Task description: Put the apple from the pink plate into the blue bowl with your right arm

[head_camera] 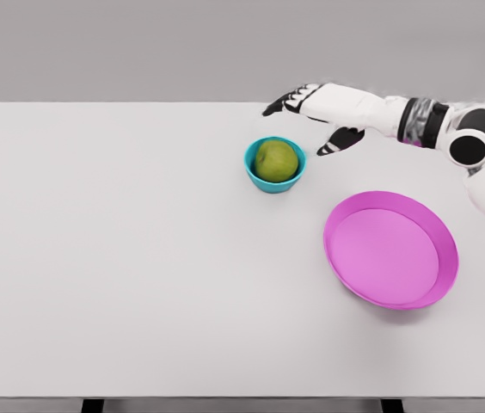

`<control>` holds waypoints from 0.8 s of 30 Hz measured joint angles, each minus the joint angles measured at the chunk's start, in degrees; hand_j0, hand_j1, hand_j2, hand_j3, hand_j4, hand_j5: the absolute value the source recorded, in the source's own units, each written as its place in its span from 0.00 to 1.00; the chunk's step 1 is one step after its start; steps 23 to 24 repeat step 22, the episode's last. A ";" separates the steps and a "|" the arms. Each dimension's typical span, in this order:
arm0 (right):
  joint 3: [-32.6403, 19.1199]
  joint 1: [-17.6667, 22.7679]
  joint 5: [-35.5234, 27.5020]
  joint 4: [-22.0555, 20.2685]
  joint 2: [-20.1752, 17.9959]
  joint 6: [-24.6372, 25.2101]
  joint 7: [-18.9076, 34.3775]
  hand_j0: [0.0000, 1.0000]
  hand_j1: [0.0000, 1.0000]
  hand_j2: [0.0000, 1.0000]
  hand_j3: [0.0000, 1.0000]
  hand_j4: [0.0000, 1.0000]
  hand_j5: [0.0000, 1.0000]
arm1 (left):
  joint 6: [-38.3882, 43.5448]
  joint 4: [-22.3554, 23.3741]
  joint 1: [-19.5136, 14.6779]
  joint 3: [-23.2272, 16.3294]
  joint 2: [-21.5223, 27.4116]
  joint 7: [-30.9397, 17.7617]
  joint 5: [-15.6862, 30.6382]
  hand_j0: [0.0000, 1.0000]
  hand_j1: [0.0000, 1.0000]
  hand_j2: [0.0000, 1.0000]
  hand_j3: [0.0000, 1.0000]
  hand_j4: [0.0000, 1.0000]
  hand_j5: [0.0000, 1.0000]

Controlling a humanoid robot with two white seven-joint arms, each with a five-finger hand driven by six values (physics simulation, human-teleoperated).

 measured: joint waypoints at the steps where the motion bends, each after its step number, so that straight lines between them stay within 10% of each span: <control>1: -1.55 2.11 -0.05 -1.99 -1.79 -0.02 0.02 1.00 1.00 1.00 1.00 1.00 1.00 | -0.01 0.00 0.00 0.00 0.00 0.00 0.00 1.00 1.00 1.00 1.00 1.00 1.00; 7: -10.01 12.21 -0.80 -7.89 -9.74 -0.01 0.90 1.00 1.00 1.00 1.00 1.00 1.00 | 0.01 0.02 0.00 0.01 0.00 -0.01 -0.01 1.00 1.00 1.00 1.00 1.00 1.00; 12: -25.72 24.61 -7.00 -12.18 -7.02 -0.05 2.23 1.00 1.00 1.00 1.00 1.00 1.00 | 0.02 -0.01 0.00 0.01 0.00 0.01 0.00 1.00 1.00 1.00 1.00 1.00 1.00; 24: -33.01 27.07 -9.62 -16.70 -3.56 0.05 2.50 1.00 1.00 1.00 1.00 1.00 1.00 | -0.01 0.00 0.00 0.00 0.00 0.01 -0.02 1.00 1.00 1.00 1.00 1.00 1.00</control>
